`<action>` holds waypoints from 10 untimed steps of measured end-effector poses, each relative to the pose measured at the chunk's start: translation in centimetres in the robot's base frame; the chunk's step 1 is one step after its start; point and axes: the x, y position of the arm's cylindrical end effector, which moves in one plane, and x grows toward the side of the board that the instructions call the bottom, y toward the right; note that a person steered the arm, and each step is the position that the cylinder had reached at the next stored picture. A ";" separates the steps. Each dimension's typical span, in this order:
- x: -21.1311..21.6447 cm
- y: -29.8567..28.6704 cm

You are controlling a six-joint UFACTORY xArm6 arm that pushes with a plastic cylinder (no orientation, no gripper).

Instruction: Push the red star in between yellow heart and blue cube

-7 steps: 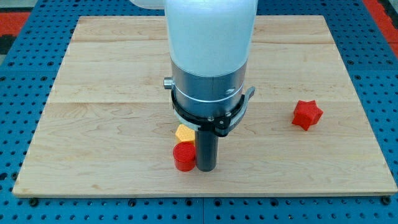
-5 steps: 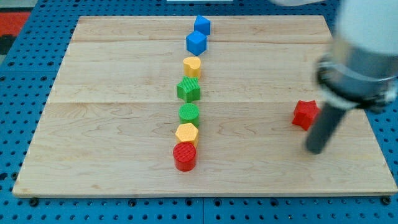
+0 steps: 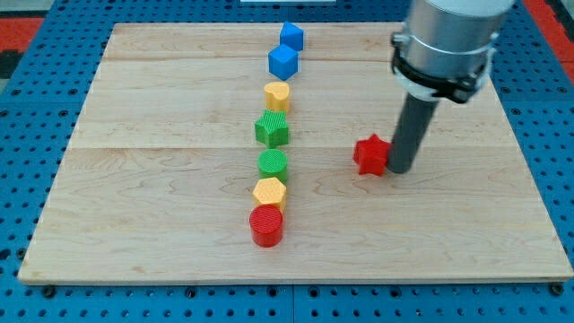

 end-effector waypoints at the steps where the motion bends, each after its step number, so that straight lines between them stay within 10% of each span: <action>1: -0.4 -1.2; 7: -9.2 -8.2; 10: -6.5 -5.2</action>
